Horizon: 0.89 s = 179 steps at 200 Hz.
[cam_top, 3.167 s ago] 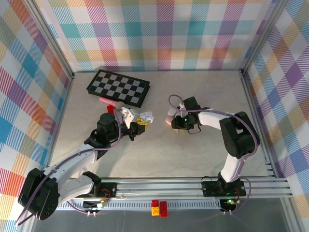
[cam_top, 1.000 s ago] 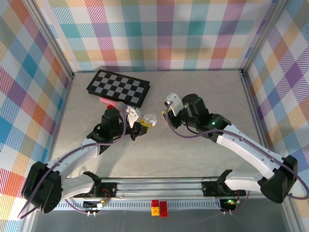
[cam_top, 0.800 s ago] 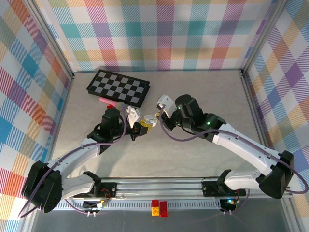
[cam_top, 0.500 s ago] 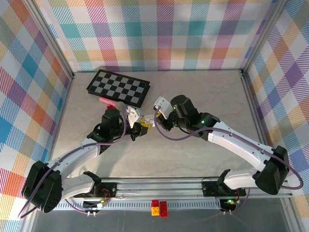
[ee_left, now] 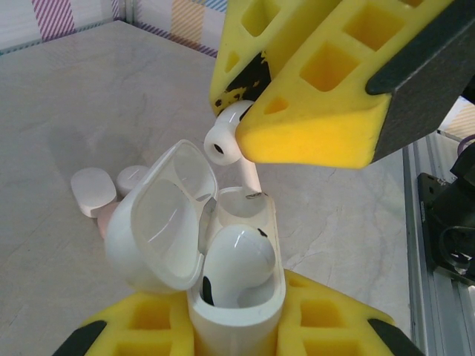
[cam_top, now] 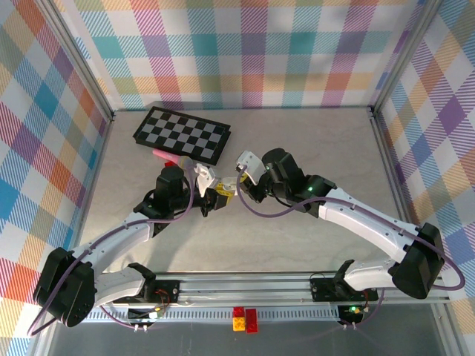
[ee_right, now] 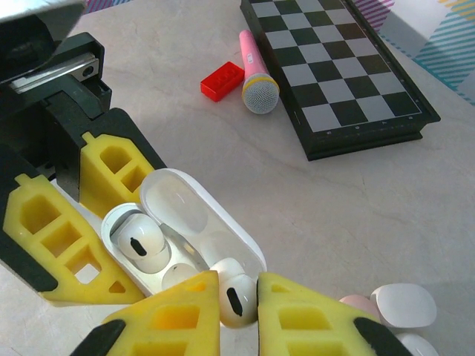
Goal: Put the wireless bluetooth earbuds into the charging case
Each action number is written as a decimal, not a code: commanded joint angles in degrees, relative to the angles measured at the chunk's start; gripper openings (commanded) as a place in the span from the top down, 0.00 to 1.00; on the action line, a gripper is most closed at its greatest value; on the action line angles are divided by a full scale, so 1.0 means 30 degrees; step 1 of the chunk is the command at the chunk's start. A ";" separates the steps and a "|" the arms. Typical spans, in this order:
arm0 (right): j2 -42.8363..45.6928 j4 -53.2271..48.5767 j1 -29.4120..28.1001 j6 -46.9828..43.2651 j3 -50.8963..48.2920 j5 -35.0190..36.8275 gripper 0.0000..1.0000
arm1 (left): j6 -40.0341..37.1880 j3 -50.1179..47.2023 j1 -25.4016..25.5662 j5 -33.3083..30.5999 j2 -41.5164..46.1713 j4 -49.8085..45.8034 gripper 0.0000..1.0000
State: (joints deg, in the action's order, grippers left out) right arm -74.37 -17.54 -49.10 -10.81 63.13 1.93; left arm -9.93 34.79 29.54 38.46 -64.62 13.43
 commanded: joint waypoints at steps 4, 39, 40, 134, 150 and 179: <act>-0.0084 0.0225 -0.0098 -0.0355 -0.0388 -0.0381 0.85 | 0.0000 0.0702 -0.0032 0.0511 0.0527 0.0408 0.98; -0.0143 0.0099 -0.0102 -0.0568 -0.0445 -0.0592 0.84 | 0.0026 0.0757 -0.0033 0.0540 0.0487 0.0471 0.98; -0.0143 0.0102 -0.0100 -0.0578 -0.0447 -0.0618 0.84 | 0.0014 0.0763 -0.0032 0.0540 0.0496 0.0472 0.98; 0.0092 -0.0730 -0.0097 -0.2071 -0.0599 -0.3052 0.78 | 0.0088 0.0915 -0.0032 0.0635 0.0352 0.0562 0.98; 0.0121 -0.0805 -0.0098 -0.2139 -0.0562 -0.3416 0.78 | 0.0097 0.0906 -0.0032 0.0628 0.0359 0.0535 0.98; 0.0180 -0.1045 -0.0097 -0.2141 -0.0459 -0.3778 0.72 | 0.0096 0.0849 -0.0032 0.0599 0.0443 0.0503 0.98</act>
State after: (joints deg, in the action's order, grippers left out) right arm -74.37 -18.13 -48.95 -16.03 62.19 -4.73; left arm -9.91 35.14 29.54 40.05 -64.53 13.15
